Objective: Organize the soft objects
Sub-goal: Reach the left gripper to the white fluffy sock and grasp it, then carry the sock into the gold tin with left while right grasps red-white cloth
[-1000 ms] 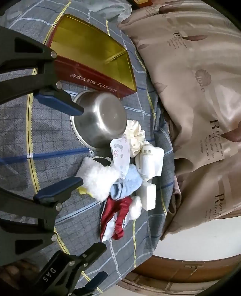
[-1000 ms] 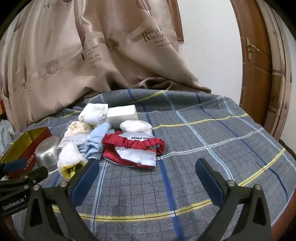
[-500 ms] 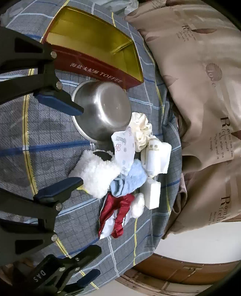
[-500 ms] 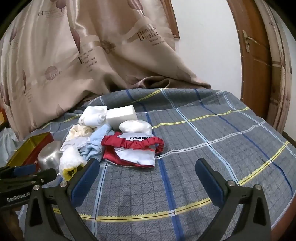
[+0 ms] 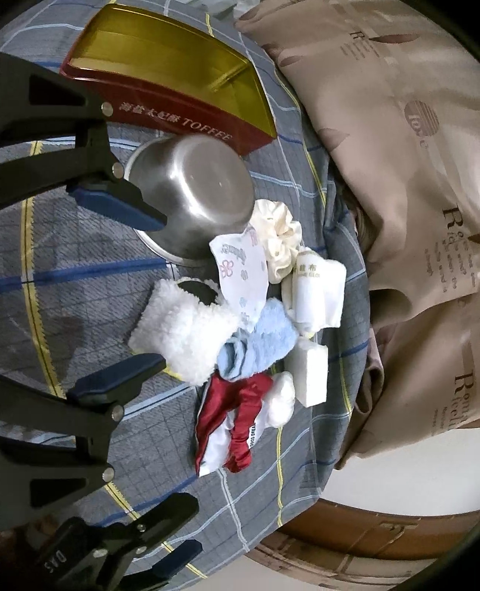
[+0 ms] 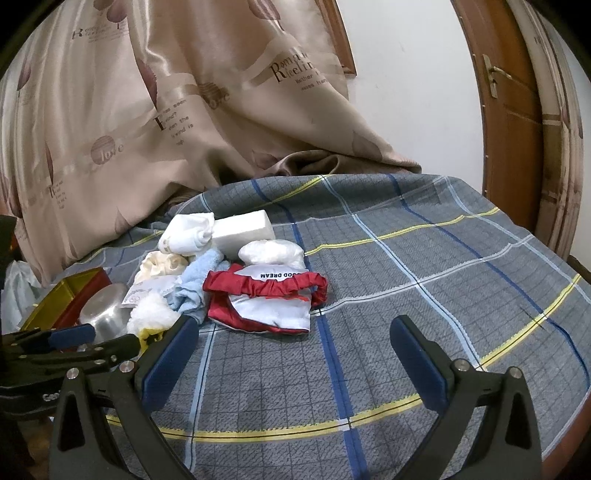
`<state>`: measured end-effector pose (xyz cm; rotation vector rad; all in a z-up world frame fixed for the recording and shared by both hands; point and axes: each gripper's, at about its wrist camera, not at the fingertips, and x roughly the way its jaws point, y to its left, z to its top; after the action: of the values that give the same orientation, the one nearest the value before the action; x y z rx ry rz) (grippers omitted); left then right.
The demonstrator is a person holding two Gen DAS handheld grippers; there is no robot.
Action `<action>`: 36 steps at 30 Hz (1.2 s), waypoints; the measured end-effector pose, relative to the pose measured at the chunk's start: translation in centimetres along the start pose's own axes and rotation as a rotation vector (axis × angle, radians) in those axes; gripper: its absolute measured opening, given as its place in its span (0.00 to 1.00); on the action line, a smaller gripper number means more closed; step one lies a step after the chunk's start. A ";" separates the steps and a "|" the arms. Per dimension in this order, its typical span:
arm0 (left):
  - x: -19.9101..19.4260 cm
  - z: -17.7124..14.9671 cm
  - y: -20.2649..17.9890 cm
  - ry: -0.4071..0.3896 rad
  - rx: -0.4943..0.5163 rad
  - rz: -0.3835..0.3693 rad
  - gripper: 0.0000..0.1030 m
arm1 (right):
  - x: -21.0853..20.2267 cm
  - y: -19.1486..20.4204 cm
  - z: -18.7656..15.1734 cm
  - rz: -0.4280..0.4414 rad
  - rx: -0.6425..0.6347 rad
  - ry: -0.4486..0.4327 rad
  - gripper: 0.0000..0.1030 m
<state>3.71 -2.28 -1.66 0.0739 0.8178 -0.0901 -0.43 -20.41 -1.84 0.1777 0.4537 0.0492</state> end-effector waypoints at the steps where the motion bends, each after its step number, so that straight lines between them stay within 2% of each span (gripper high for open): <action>1: 0.1 0.1 0.0 0.001 0.003 0.000 0.68 | 0.0 0.0 0.0 0.002 0.004 0.002 1.00; 5: 0.4 0.6 -0.1 0.006 0.011 -0.010 0.68 | 0.1 0.0 0.1 0.011 0.017 0.011 1.00; 9: -0.2 1.0 -0.4 -0.008 0.026 -0.057 0.68 | 0.1 -0.1 0.1 0.014 0.024 0.013 1.00; 14: 0.8 1.2 -0.8 0.022 0.036 -0.102 0.68 | 0.3 -0.5 0.2 0.025 0.047 0.021 1.00; 18: 2.1 1.3 -0.9 0.055 0.027 -0.106 0.68 | 0.4 -0.7 0.2 0.033 0.056 0.022 1.00; 22: 2.9 1.2 -0.6 0.041 0.011 -0.107 0.68 | 0.4 -0.7 0.2 0.039 0.061 0.024 1.00; 23: 3.1 1.2 -0.5 0.040 0.007 -0.115 0.60 | 0.5 -0.8 0.2 0.042 0.063 0.025 1.00; 25: 3.9 1.1 -0.3 0.062 -0.006 -0.125 0.36 | 0.5 -0.9 0.2 0.048 0.070 0.029 1.00; 27: 3.9 1.2 0.0 0.053 -0.021 -0.135 0.34 | 0.6 -0.9 0.2 0.052 0.075 0.034 1.00; 29: 3.5 1.1 -0.2 0.040 -0.013 -0.133 0.26 | 0.7 -0.9 0.2 0.056 0.077 0.036 1.00; 36: 1.1 1.3 -1.0 0.029 -0.016 -0.125 0.24 | 0.8 -1.1 0.1 0.060 0.086 0.044 1.00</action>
<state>5.29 -3.44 -1.61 0.0088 0.8519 -0.2004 0.32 -21.47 -2.27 0.2753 0.4943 0.0927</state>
